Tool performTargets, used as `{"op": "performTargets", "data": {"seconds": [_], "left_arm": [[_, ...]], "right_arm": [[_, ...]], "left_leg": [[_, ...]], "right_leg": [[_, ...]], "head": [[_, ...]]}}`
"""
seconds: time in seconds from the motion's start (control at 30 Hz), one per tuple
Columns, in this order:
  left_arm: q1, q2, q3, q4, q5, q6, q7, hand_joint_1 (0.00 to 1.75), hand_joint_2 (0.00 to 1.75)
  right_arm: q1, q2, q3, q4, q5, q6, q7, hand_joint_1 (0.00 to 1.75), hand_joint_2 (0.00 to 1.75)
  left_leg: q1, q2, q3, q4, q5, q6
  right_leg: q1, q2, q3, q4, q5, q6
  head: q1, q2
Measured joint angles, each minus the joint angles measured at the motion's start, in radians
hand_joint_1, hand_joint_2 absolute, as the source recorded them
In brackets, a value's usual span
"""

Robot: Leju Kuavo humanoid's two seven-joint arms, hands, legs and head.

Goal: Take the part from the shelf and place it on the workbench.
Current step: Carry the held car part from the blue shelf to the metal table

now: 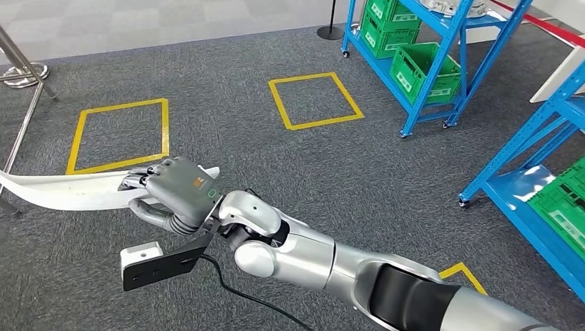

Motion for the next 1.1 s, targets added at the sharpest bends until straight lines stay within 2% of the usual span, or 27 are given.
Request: {"op": "performTargets", "data": {"seconds": [0.07,0.1,0.17,0.2,0.23,0.27,0.3,0.33,0.37,0.4,0.43,0.47,0.5,0.53,0.6,0.63,0.67,0.73,0.77,0.8,0.83,0.87,0.9,0.97,1.0,1.03,1.1], "left_arm": [[0.004,-0.001,0.000,0.000,0.000,-0.001,0.000,0.00,1.75],[0.006,-0.001,0.000,0.001,0.000,-0.001,0.000,0.00,1.75],[0.009,-0.001,0.000,0.001,0.000,-0.002,-0.001,0.00,1.75],[0.009,-0.001,0.000,0.000,0.000,-0.002,-0.002,0.00,1.75],[0.009,-0.001,0.000,0.000,0.000,-0.003,-0.003,0.00,1.75],[0.008,0.000,0.000,0.000,0.000,-0.003,-0.005,0.00,1.75],[0.008,0.000,0.000,0.000,0.000,-0.003,-0.006,0.00,1.75],[0.008,0.001,0.000,0.000,-0.002,-0.003,-0.008,0.00,1.75],[0.009,0.002,0.000,0.000,-0.004,-0.003,-0.008,0.00,1.75],[0.009,0.003,0.000,-0.001,-0.007,-0.003,-0.009,0.00,1.75],[0.009,0.002,0.000,-0.001,-0.011,-0.003,-0.008,0.00,1.75],[0.008,0.002,0.000,-0.001,-0.014,-0.004,-0.007,0.00,1.75],[0.007,0.001,0.000,-0.001,-0.017,-0.004,-0.005,0.00,1.75],[0.006,0.000,0.000,-0.002,-0.020,-0.004,-0.003,0.00,1.75],[0.005,0.001,0.000,-0.002,-0.023,-0.004,0.003,0.00,1.75],[0.004,0.001,0.000,-0.002,-0.024,-0.004,0.005,0.00,1.75],[0.002,0.001,0.000,-0.002,-0.026,-0.004,0.007,0.00,1.75],[-0.002,0.001,0.000,-0.002,-0.027,-0.004,0.009,0.00,1.75],[-0.004,0.001,0.000,-0.002,-0.028,-0.004,0.009,0.00,1.75],[-0.005,0.001,0.000,-0.002,-0.028,-0.004,0.010,0.00,1.75],[-0.005,0.001,0.000,-0.002,-0.028,-0.004,0.010,0.00,1.75],[-0.005,0.001,0.000,-0.002,-0.028,-0.004,0.010,0.00,1.75],[-0.005,0.001,0.000,-0.002,-0.028,-0.004,0.010,0.00,1.75],[-0.005,-0.002,0.000,-0.002,-0.028,-0.004,0.009,0.00,1.75],[-0.006,-0.004,0.000,-0.002,-0.028,-0.004,0.009,0.00,1.75],[-0.005,-0.006,0.000,-0.002,-0.029,-0.004,0.009,0.00,1.75],[-0.003,-0.007,0.000,-0.001,-0.029,-0.004,0.009,0.00,1.75]], "right_arm": [[0.000,0.000,0.000,0.000,0.000,0.000,-0.001,1.75,1.75],[0.000,0.000,0.000,-0.001,-0.001,0.000,-0.002,1.75,1.75],[-0.002,0.001,0.000,-0.002,-0.003,0.001,-0.005,1.75,1.75],[-0.002,0.001,0.000,-0.002,-0.004,0.002,-0.007,1.75,1.75],[-0.001,0.000,0.000,-0.002,-0.005,0.003,-0.008,1.75,1.75],[0.001,0.000,0.000,-0.002,-0.006,0.004,-0.009,1.75,1.75],[0.002,-0.001,0.000,-0.001,-0.007,0.006,-0.009,1.75,1.75],[0.002,-0.001,0.000,-0.001,-0.008,0.007,-0.010,1.75,1.75],[0.002,-0.002,0.000,-0.001,-0.009,0.007,-0.010,1.75,1.75],[0.002,-0.002,0.000,-0.001,-0.011,0.007,-0.011,1.75,1.75],[0.002,-0.003,0.000,-0.001,-0.012,0.005,-0.010,1.75,1.75],[0.002,-0.004,0.000,-0.001,-0.013,0.003,-0.010,1.75,1.75],[0.002,-0.005,0.000,0.000,-0.014,0.001,-0.010,1.75,1.75],[0.002,-0.006,0.000,0.000,-0.015,-0.001,-0.009,1.75,1.75],[0.001,-0.007,0.000,0.001,-0.015,-0.004,-0.007,1.75,1.75],[0.001,-0.007,0.000,0.002,-0.016,-0.005,-0.006,1.75,1.75],[0.000,-0.007,0.000,0.003,-0.016,-0.006,-0.005,1.75,1.75],[0.002,-0.009,0.000,0.006,-0.016,-0.007,-0.001,1.75,1.75],[0.003,-0.010,0.000,0.008,-0.017,-0.008,0.000,1.75,1.75],[0.005,-0.011,0.000,0.010,-0.017,-0.008,0.001,1.75,1.75],[0.005,-0.011,0.000,0.013,-0.017,-0.007,0.002,1.75,1.75],[0.004,-0.011,0.000,0.017,-0.018,-0.007,0.003,1.75,1.75],[0.001,-0.011,0.000,0.021,-0.018,-0.007,0.004,1.75,1.75],[-0.010,-0.010,0.000,0.031,-0.018,-0.007,0.005,1.75,1.75],[-0.017,-0.009,0.000,0.038,-0.018,-0.007,0.005,1.75,1.75],[-0.024,-0.008,0.000,0.043,-0.018,-0.006,0.005,1.75,1.75],[-0.032,-0.002,0.000,0.051,-0.018,-0.006,0.005,1.75,1.75]], "left_leg": [[0.003,-0.020,-0.006,-0.008,0.008,-0.015],[0.002,-0.014,-0.010,-0.007,0.007,-0.019],[-0.004,0.038,-0.035,0.039,-0.024,-0.023],[-0.006,0.074,-0.059,0.093,-0.055,-0.024],[-0.006,0.097,-0.088,0.158,-0.088,-0.027],[-0.005,0.108,-0.114,0.217,-0.112,-0.032],[-0.004,0.113,-0.126,0.250,-0.121,-0.036],[-0.003,0.118,-0.120,0.247,-0.111,-0.040],[-0.001,0.125,-0.092,0.205,-0.086,-0.043],[0.001,0.143,-0.051,0.134,-0.057,-0.046],[0.000,0.166,-0.014,0.072,-0.037,-0.045],[0.000,0.182,0.012,0.027,-0.025,-0.039],[-0.002,0.193,0.024,0.005,-0.022,-0.031],[-0.004,0.189,0.022,0.006,-0.025,-0.021],[-0.003,0.165,0.017,0.006,-0.021,-0.005],[-0.002,0.154,0.016,0.004,-0.018,0.001],[0.000,0.143,0.015,0.003,-0.016,0.007],[0.000,0.119,0.011,0.002,-0.011,0.016],[-0.001,0.106,0.008,0.002,-0.009,0.018],[-0.002,0.091,0.005,0.002,-0.008,0.019],[-0.004,0.076,0.004,0.003,-0.006,0.019],[-0.005,0.061,0.004,0.003,-0.005,0.018],[-0.006,0.046,0.004,0.003,-0.003,0.017],[-0.004,0.019,0.001,0.003,0.003,0.010],[-0.002,0.008,-0.002,0.002,0.006,0.005],[0.001,-0.003,-0.006,0.000,0.010,-0.002],[0.005,-0.016,-0.011,-0.007,0.017,-0.015]], "right_leg": [[0.002,-0.020,0.004,-0.012,0.005,-0.004],[0.000,-0.033,0.008,-0.022,0.011,-0.007],[-0.005,-0.062,0.017,-0.043,0.023,-0.017],[-0.004,-0.077,0.019,-0.047,0.025,-0.020],[-0.004,-0.093,0.019,-0.047,0.025,-0.022],[-0.003,-0.110,0.018,-0.046,0.023,-0.022],[-0.003,-0.127,0.018,-0.045,0.021,-0.021],[-0.004,-0.143,0.018,-0.042,0.019,-0.019],[-0.006,-0.156,0.018,-0.038,0.016,-0.016],[-0.008,-0.169,0.018,-0.032,0.011,-0.012],[-0.006,-0.179,0.016,-0.024,0.004,-0.005],[-0.004,-0.188,0.015,-0.016,-0.002,0.001],[-0.001,-0.196,0.015,-0.010,-0.006,0.006],[0.002,-0.205,0.015,-0.008,-0.008,0.011],[0.000,-0.216,0.017,-0.004,-0.012,0.019],[-0.004,-0.201,0.013,0.008,-0.023,0.025],[-0.008,-0.174,0.000,0.040,-0.045,0.030],[-0.013,-0.112,-0.058,0.164,-0.109,0.037],[-0.013,-0.097,-0.094,0.234,-0.135,0.038],[-0.012,-0.091,-0.119,0.280,-0.145,0.036],[-0.012,-0.088,-0.127,0.289,-0.134,0.032],[-0.010,-0.084,-0.114,0.255,-0.105,0.026],[-0.008,-0.072,-0.084,0.186,-0.064,0.018],[-0.004,-0.027,-0.022,0.049,-0.008,0.004],[-0.001,-0.013,-0.005,0.011,0.003,-0.001],[0.001,-0.007,-0.001,-0.002,0.003,-0.004],[0.003,-0.032,0.004,-0.013,0.011,-0.008]], "head": [[0.003,0.000],[0.003,0.000],[0.000,0.000],[-0.001,0.000],[-0.003,0.000],[-0.003,0.000],[-0.003,0.000],[-0.003,0.000],[-0.003,0.000],[-0.003,0.000],[-0.003,0.000],[-0.002,0.000],[-0.001,0.000],[0.000,0.000],[0.002,0.000],[0.002,0.000],[0.003,0.000],[0.005,0.000],[0.006,0.000],[0.006,0.000],[0.006,0.000],[0.006,0.000],[0.006,0.000],[0.005,0.000],[0.006,0.000],[0.007,0.000],[0.010,0.000]]}}
